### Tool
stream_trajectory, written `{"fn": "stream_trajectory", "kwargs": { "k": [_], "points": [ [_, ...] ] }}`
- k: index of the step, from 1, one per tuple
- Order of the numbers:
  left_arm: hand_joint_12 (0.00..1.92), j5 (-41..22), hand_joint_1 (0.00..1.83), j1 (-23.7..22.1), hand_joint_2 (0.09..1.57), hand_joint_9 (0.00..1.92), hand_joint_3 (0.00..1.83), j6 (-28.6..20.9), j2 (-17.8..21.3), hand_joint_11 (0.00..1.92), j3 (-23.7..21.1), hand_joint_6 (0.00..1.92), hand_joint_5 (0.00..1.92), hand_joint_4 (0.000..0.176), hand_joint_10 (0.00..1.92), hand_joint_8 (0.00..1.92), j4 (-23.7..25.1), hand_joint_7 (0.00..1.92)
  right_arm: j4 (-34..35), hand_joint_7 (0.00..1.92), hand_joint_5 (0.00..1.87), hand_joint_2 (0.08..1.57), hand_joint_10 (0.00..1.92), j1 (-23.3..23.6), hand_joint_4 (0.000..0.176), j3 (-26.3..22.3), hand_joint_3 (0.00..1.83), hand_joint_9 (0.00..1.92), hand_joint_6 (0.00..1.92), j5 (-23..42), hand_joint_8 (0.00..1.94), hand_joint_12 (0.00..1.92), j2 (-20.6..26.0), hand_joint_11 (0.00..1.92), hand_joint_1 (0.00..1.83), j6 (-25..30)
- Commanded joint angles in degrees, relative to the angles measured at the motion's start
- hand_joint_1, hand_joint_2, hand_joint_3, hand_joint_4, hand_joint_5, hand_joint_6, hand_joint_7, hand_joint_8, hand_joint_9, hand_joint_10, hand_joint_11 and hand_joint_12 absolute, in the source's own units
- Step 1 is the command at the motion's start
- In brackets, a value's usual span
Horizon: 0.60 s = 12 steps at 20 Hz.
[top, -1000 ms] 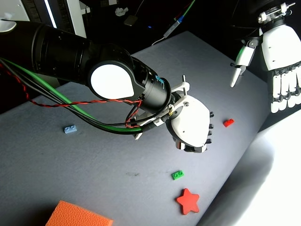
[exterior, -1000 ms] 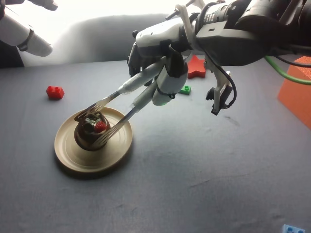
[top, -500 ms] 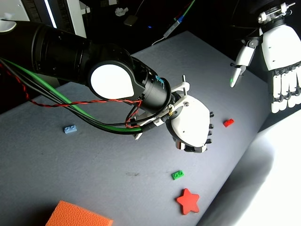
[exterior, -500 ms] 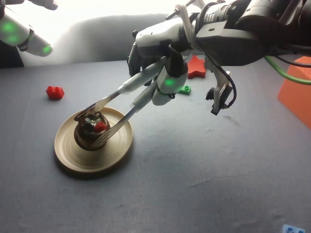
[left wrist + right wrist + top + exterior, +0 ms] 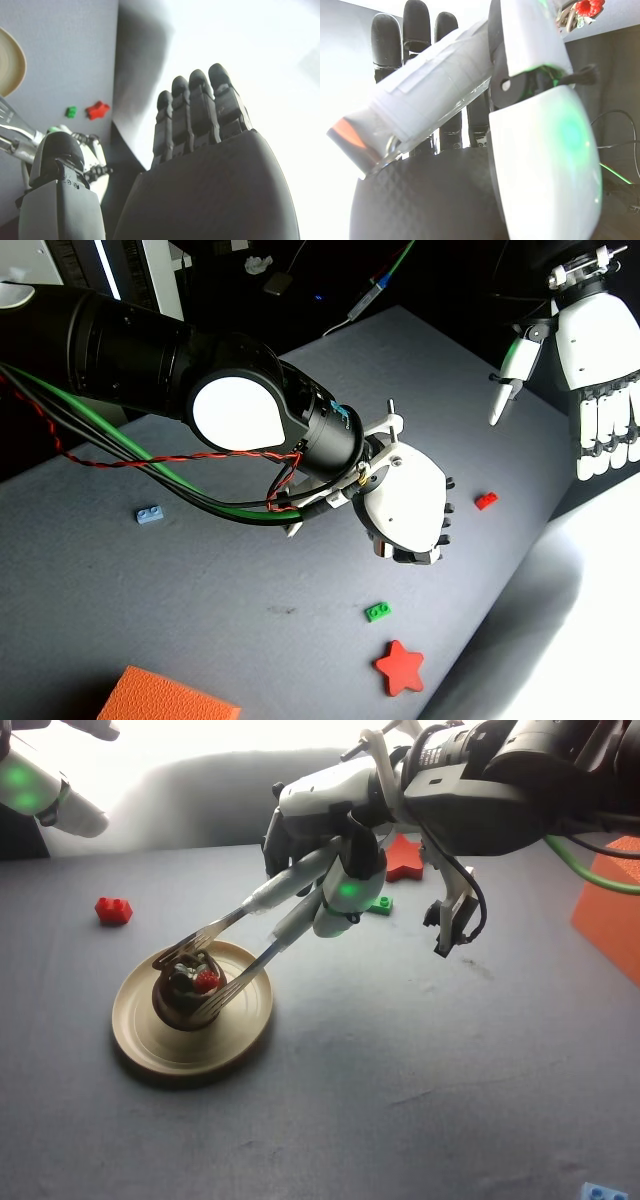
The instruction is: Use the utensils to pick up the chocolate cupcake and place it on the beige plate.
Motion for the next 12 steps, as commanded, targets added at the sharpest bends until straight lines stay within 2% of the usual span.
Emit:
{"fn": "stream_trajectory", "kwargs": {
  "k": [1, 3, 4, 5, 6, 7, 8, 9, 10, 12],
  "points": [
    [0.24, -6.13, 0.4, -0.9, 1.07, 0.14, 0.0, 0.28, 0.51, 0.0, 0.11, 0.0, 0.19, 0.0, 0.0, 0.0, 0.32, 0.22, 0.04, 0.92, 0.87, 1.16, 0.12, 0.74, 0.0, -0.14, 0.0, 0.95, 1.14, 6.37, 0.01, 1.07, 0.17, 0.55, 1.14, 0.72],
    [0.29, -6.14, 0.38, -0.9, 1.07, 0.16, 0.0, 0.28, 0.51, 0.0, 0.11, 0.0, 0.19, 0.0, 0.0, 0.0, 0.32, 0.23, 0.03, 0.9, 0.84, 1.17, 0.11, 0.62, 0.0, -0.27, 0.0, 0.94, 1.18, 6.49, 0.0, 1.06, 0.19, 0.53, 1.13, 0.72],
    [0.28, -6.14, 0.38, -0.92, 1.07, 0.15, 0.0, 0.28, 0.51, 0.0, 0.12, 0.0, 0.18, 0.0, 0.0, 0.0, 0.32, 0.22, 0.03, 0.88, 0.71, 1.11, 0.09, 0.59, 0.0, -0.39, 0.0, 0.92, 0.61, 6.49, 0.01, 1.05, 0.2, 0.5, 1.18, 0.7],
    [0.25, -6.13, 0.37, -0.92, 1.08, 0.14, 0.0, 0.28, 0.51, 0.0, 0.12, 0.0, 0.18, 0.0, 0.0, 0.0, 0.32, 0.22, 0.03, 0.88, 0.84, 1.15, 0.08, 0.59, 0.0, -0.46, 0.0, 0.92, 1.03, 6.5, 0.01, 1.05, 0.24, 0.5, 1.15, 0.66],
    [0.29, -6.13, 0.38, -0.92, 1.08, 0.15, 0.0, 0.28, 0.51, 0.0, 0.12, 0.0, 0.19, 0.0, 0.0, 0.0, 0.32, 0.23, 0.03, 0.87, 0.85, 1.17, 0.08, 0.56, 0.0, -0.46, 0.0, 0.93, 1.14, 6.59, 0.01, 1.06, 0.3, 0.51, 1.14, 0.62],
    [0.34, -6.13, 0.39, -0.95, 1.07, 0.17, 0.0, 0.28, 0.51, 0.0, 0.12, 0.0, 0.2, 0.0, 0.01, 0.01, 0.32, 0.25, 0.03, 0.87, 0.71, 1.1, 0.07, 0.51, 0.0, -0.46, 0.0, 0.92, 0.61, 6.84, 0.01, 1.07, 0.36, 0.5, 1.17, 0.59],
    [0.35, -6.13, 0.4, -0.95, 1.06, 0.17, 0.0, 0.28, 0.51, 0.0, 0.12, 0.0, 0.21, 0.0, 0.01, 0.01, 0.32, 0.25, 0.03, 0.83, 0.72, 1.08, 0.06, 0.47, 0.0, -0.46, 0.0, 0.91, 0.31, 7.08, 0.01, 1.07, 0.39, 0.46, 1.19, 0.49],
    [0.29, -6.13, 0.39, -0.95, 1.07, 0.15, 0.0, 0.28, 0.51, 0.0, 0.14, 0.0, 0.19, 0.0, 0.0, 0.0, 0.32, 0.23, 0.03, 0.82, 0.79, 1.09, 0.04, 0.42, 0.0, -0.46, 0.0, 0.9, 0.16, 7.29, 0.01, 1.05, 0.4, 0.46, 1.18, 0.27],
    [0.33, -6.13, 0.39, -0.95, 1.07, 0.16, 0.0, 0.28, 0.51, 0.0, 0.14, 0.0, 0.2, 0.0, 0.0, 0.0, 0.32, 0.24, 0.03, 0.84, 0.85, 1.08, 0.03, 0.4, 0.0, -0.46, 0.0, 0.9, 0.09, 7.35, 0.01, 1.04, 0.4, 0.46, 1.18, 0.18],
    [0.33, -6.13, 0.42, -0.95, 1.06, 0.17, 0.0, 0.28, 0.51, 0.0, 0.15, 0.01, 0.21, 0.0, 0.01, 0.01, 0.32, 0.25, 0.03, 0.83, 0.88, 1.07, 0.02, 0.31, 0.0, -0.53, 0.0, 0.89, 0.05, 7.39, 0.0, 1.05, 0.4, 0.43, 1.16, 0.16]
  ]
}}
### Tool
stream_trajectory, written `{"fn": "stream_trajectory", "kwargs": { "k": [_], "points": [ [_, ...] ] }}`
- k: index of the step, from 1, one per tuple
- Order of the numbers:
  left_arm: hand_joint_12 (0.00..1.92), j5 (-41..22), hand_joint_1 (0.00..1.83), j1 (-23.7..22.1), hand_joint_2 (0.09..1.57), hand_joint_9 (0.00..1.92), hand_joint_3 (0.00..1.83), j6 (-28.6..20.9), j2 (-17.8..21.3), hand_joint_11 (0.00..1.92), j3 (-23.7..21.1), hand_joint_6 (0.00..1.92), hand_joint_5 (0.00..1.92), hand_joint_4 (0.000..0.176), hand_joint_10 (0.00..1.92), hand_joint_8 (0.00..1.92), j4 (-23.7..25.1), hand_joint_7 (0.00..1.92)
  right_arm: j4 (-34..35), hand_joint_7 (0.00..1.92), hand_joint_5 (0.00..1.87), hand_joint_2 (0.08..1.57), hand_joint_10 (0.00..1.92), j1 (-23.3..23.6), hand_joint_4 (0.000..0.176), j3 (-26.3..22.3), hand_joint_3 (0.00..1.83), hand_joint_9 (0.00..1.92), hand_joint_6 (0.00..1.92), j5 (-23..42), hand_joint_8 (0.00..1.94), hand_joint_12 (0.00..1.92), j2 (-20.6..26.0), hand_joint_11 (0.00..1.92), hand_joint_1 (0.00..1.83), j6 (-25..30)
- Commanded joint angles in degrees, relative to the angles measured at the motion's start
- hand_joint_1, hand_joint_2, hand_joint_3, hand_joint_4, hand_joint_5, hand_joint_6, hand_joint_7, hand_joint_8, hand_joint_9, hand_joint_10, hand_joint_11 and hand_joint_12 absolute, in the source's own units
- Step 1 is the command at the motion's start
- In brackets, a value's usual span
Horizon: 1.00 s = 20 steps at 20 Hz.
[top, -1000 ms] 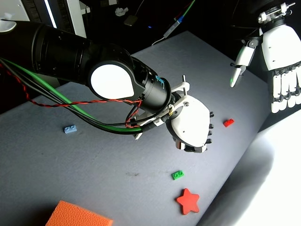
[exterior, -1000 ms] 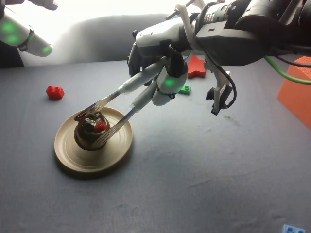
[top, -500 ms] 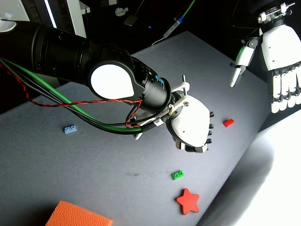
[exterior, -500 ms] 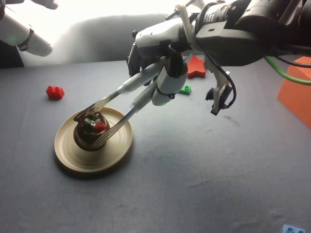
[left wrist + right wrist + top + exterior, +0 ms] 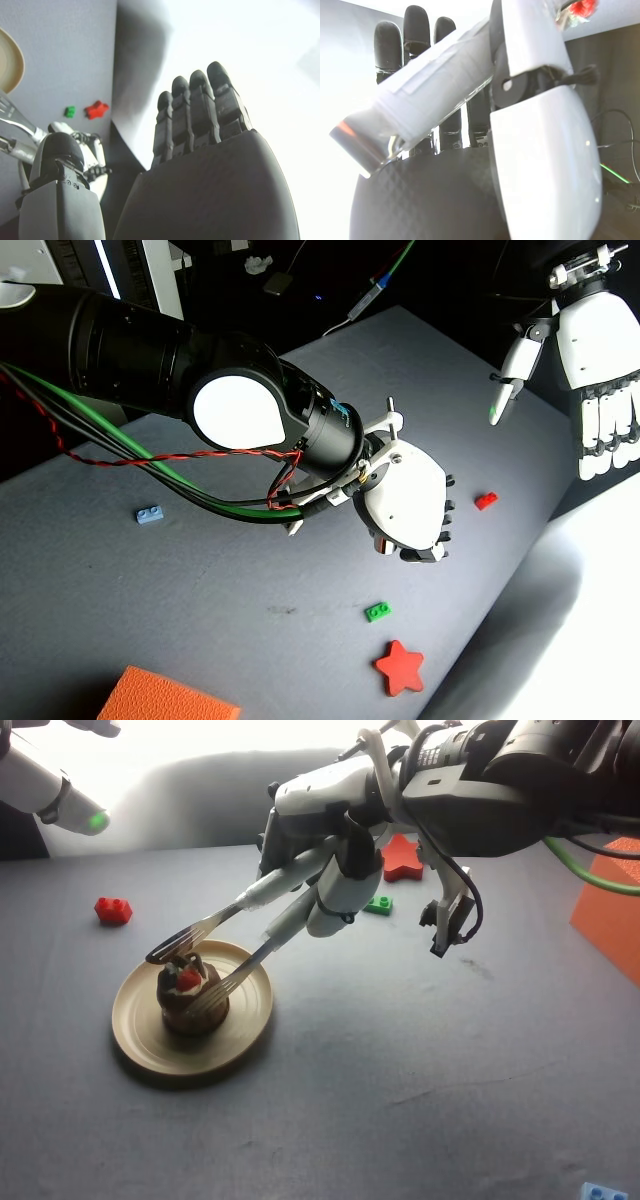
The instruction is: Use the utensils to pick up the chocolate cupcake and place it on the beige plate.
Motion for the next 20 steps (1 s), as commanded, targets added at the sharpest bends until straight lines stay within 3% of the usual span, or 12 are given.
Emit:
{"fn": "stream_trajectory", "kwargs": {
  "k": [1, 7, 12, 14, 20],
  "points": [
    [0.33, -5.91, 0.41, -0.91, 1.06, 0.17, 0.0, 0.28, 0.51, 0.0, 0.16, 0.01, 0.22, 0.0, 0.01, 0.01, 0.33, 0.25, -0.04, 0.83, 0.89, 1.07, 0.02, 0.32, 0.0, -0.34, 0.0, 0.88, 0.04, 6.45, 0.0, 1.05, 0.41, 0.42, 1.15, 0.15],
    [0.27, -5.9, 0.41, -0.91, 1.07, 0.14, 0.0, 0.28, 0.52, 0.0, 0.11, 0.0, 0.19, 0.0, 0.0, 0.0, 0.33, 0.22, -0.04, 0.8, 0.87, 1.07, 0.0, 0.5, 0.0, -0.49, 0.0, 0.84, 0.02, 6.48, 0.0, 1.05, 0.52, 0.39, 1.13, -0.04],
    [0.37, -5.9, 0.4, -0.9, 1.07, 0.16, 0.0, 0.28, 0.52, 0.0, 0.1, 0.0, 0.21, 0.0, 0.0, 0.0, 0.33, 0.24, -0.02, 0.79, 0.84, 1.07, 0.01, 2.12, 0.0, -1.85, 0.0, 0.84, 0.01, 5.98, 0.0, 1.07, 2.38, 0.4, 1.11, -0.01],
    [0.32, -5.9, 0.4, -0.89, 1.07, 0.15, 0.0, 0.28, 0.52, 0.0, 0.11, 0.0, 0.2, 0.0, 0.0, 0.0, 0.33, 0.22, 0.0, 0.77, 0.8, 1.08, 0.0, 3.09, 0.0, -3.19, 0.0, 0.84, 0.0, 5.96, 0.0, 1.08, 3.7, 0.36, 1.11, -0.09],
    [0.4, -5.86, 0.41, -0.89, 1.07, 0.17, 0.0, 0.29, 0.52, 0.0, 0.16, 0.0, 0.2, 0.0, 0.0, 0.0, 0.33, 0.23, 0.14, 0.8, 0.85, 1.06, 0.01, 6.05, 0.0, -9.71, 0.0, 0.86, 0.01, 6.02, 0.01, 1.09, 8.7, 0.4, 1.12, -2.56]
  ]
}}
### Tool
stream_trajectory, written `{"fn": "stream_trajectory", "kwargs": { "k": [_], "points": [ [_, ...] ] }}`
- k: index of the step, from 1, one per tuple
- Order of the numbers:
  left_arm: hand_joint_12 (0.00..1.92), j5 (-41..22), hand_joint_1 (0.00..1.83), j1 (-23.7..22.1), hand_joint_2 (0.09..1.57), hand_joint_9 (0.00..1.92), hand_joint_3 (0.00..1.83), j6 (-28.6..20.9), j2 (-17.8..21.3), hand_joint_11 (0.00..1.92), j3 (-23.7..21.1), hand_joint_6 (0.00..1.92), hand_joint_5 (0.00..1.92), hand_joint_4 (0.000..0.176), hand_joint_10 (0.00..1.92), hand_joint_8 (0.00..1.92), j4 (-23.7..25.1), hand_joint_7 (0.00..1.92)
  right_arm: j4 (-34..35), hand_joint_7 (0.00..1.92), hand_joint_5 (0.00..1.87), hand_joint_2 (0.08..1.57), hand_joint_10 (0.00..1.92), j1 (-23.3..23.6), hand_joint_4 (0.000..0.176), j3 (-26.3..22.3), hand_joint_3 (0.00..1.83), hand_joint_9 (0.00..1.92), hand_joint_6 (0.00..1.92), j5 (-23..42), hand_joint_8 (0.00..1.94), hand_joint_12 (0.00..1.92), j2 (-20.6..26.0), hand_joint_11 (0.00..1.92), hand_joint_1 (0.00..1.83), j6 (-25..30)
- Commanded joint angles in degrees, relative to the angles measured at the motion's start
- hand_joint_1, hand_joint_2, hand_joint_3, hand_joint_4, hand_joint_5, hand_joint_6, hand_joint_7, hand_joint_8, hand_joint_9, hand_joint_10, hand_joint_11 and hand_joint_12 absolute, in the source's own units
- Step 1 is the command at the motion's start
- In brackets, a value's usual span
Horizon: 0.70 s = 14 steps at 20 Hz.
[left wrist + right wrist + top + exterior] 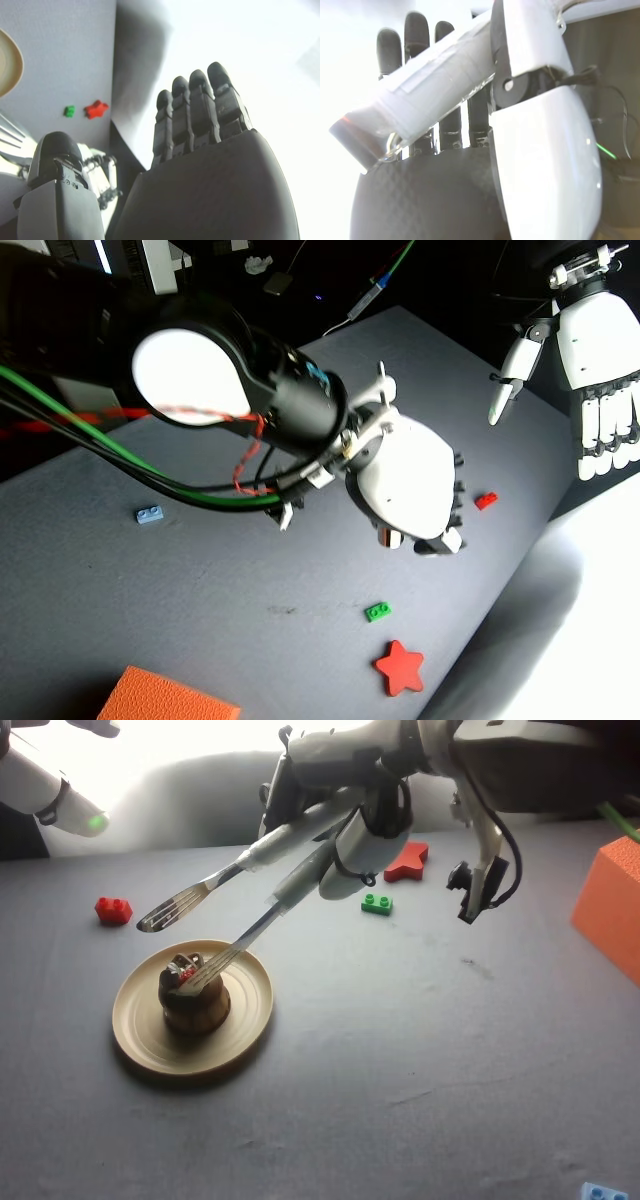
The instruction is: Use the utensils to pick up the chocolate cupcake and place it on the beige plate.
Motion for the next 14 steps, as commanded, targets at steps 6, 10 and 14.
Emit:
{"fn": "stream_trajectory", "kwargs": {
  "k": [6, 10, 14],
  "points": [
    [0.39, -5.94, 0.39, -0.92, 1.07, 0.16, 0.0, 0.51, 0.66, 0.0, 0.11, 0.0, 0.23, 0.0, 0.0, 0.0, 0.34, 0.23, -0.34, 0.79, 0.78, 1.07, 0.01, 0.47, 0.0, -9.74, 0.0, 0.86, 0.0, 10.96, 0.0, 1.07, 8.98, 0.42, 1.11, -5.38],
    [0.39, -5.94, 0.41, -0.95, 1.07, 0.16, 0.0, 0.51, 0.71, 0.0, 0.09, 0.0, 0.21, 0.0, 0.0, 0.0, 0.34, 0.23, -0.25, 0.78, 0.79, 1.07, 0.0, -1.91, 0.0, -14.98, 0.0, 0.85, 0.01, 12.03, 0.0, 1.07, 13.95, 0.4, 1.11, -5.88],
    [0.32, -5.84, 0.4, -0.97, 1.07, 0.13, 0.0, 0.22, 0.81, 0.0, 0.14, 0.0, 0.18, 0.0, 0.0, 0.0, 0.33, 0.2, -0.19, 0.78, 0.81, 1.06, 0.01, -5.79, 0.0, -19.98, 0.0, 0.86, 0.01, 19.72, 0.01, 1.08, 19.42, 0.41, 1.11, -5.87]
  ]
}}
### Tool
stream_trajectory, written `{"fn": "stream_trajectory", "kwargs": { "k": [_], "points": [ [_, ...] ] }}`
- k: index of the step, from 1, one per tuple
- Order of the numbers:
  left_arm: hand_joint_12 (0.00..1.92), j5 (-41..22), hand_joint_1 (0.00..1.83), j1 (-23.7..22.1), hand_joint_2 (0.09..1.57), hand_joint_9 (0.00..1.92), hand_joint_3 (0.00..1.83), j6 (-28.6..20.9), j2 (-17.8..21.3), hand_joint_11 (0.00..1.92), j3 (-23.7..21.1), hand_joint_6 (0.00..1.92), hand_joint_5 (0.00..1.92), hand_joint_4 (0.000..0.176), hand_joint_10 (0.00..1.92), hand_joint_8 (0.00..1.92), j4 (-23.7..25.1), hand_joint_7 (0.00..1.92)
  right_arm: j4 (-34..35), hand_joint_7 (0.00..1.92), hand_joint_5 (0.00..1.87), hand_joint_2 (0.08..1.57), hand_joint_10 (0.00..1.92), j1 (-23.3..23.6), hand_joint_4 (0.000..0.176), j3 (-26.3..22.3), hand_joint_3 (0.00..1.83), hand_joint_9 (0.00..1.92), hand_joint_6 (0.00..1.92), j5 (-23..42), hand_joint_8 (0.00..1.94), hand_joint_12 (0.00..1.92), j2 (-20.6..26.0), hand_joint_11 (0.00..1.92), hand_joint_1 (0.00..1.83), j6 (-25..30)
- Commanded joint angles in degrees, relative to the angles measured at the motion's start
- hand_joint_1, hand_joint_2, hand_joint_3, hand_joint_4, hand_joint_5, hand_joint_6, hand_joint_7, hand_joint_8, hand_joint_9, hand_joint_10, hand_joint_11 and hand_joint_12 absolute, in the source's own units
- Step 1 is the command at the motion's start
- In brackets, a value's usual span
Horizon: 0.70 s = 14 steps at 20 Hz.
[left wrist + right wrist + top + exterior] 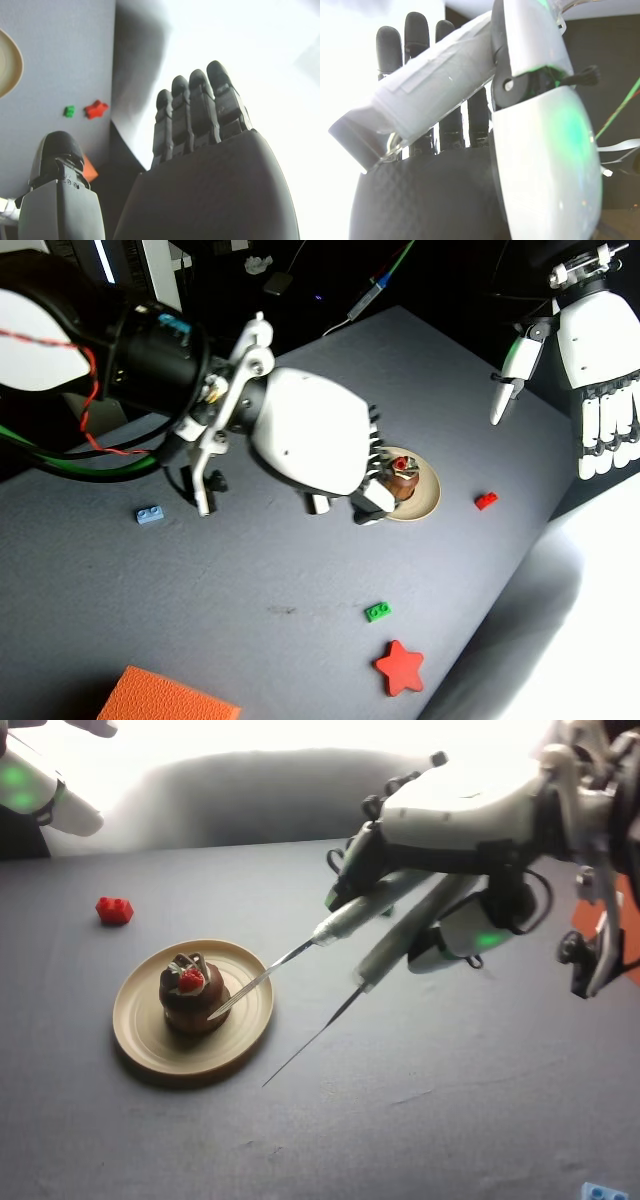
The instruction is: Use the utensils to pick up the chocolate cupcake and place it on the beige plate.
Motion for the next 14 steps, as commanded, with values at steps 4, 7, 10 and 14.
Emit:
{"fn": "stream_trajectory", "kwargs": {
  "k": [4, 7, 10, 14],
  "points": [
    [0.35, -5.79, 0.43, -0.91, 1.06, 0.15, 0.0, 0.01, 0.63, 0.0, 0.09, 0.01, 0.2, 0.0, 0.01, 0.01, 0.25, 0.22, 0.07, 0.79, 0.8, 1.08, 0.01, -4.38, 0.0, -3.26, 0.0, 0.86, 0.01, 11.7, 0.01, 1.08, 3.32, 0.39, 1.1, 4.04],
    [0.31, -5.79, 0.41, -0.92, 1.07, 0.14, 0.0, 0.01, 0.7, 0.0, 0.04, 0.0, 0.2, 0.0, 0.0, 0.0, 0.26, 0.22, 0.08, 0.78, 0.79, 1.07, 0.0, -9.41, 0.0, -3.83, 0.0, 0.85, 0.0, 14.53, 0.0, 1.07, 5.17, 0.39, 1.1, 8.17],
    [0.28, -5.79, 0.43, -0.98, 1.06, 0.13, 0.0, 0.02, 0.78, 0.0, -0.02, 0.0, 0.18, 0.0, 0.0, 0.0, 0.26, 0.21, 0.08, 0.78, 0.75, 1.08, 0.01, -13.69, 0.0, -3.83, 0.0, 0.85, 0.0, 18.18, 0.01, 1.06, 6.62, 0.4, 1.09, 5.98],
    [0.27, -5.79, 0.4, -1.03, 1.07, 0.13, 0.0, 0.02, 0.89, 0.0, -0.07, 0.0, 0.18, 0.0, 0.0, 0.0, 0.26, 0.2, 0.08, 0.79, 0.77, 1.07, 0.01, -19.16, 0.0, -3.72, 0.0, 0.87, 0.01, 24.68, 0.01, 1.03, 7.78, 0.43, 1.1, 0.81]
  ]
}}
